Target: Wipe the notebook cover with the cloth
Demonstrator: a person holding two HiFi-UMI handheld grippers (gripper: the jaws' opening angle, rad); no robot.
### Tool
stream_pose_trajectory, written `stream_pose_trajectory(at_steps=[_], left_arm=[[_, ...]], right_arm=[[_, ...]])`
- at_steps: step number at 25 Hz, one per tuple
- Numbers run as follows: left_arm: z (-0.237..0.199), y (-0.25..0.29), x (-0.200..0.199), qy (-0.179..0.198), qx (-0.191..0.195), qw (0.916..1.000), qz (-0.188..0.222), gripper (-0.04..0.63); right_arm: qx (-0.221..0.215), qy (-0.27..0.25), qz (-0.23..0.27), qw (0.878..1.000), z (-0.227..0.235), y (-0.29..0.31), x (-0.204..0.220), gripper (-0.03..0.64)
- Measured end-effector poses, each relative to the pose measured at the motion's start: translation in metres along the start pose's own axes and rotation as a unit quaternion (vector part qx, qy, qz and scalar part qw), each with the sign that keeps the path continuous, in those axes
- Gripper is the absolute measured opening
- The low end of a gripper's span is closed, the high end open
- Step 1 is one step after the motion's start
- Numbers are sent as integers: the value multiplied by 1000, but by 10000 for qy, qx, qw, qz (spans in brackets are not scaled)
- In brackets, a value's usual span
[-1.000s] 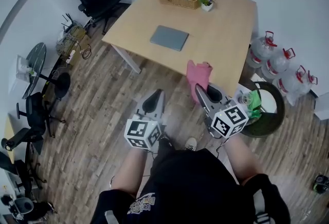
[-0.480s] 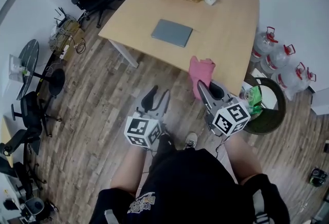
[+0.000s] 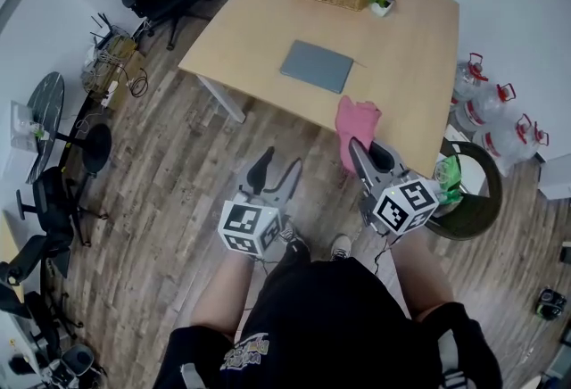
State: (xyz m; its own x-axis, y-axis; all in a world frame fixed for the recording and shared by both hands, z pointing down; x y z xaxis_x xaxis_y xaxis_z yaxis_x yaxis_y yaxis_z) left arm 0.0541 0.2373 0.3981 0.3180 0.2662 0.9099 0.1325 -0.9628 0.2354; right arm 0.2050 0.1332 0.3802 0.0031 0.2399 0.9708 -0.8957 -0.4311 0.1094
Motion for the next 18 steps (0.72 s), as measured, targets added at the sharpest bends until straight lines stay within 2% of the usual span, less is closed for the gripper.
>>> stream_pose_trajectory(at_steps=[10,18], left_arm=[[-77,-9,-29,-1,159,9997,185,222],[-111,-11,-41,-113,186,9995,233,222]], right_arm=[[117,-135,-32,9998,-37,70,-5,71],[86,-264,-149,9995,-49,105,-11,71]])
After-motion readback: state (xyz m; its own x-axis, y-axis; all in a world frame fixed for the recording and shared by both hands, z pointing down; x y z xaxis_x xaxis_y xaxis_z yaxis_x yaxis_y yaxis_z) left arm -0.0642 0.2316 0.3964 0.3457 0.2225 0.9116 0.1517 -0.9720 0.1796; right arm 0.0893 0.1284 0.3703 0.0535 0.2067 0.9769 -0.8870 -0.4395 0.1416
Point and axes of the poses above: the fingertips, and each gripper's own axes: y forward along the fingers, z to its right, x out of its underside, the point moved 4 cm from there along -y, backward along the fingers, and after that the axes turned 7 degrees about -y, right-handed, at the moved point
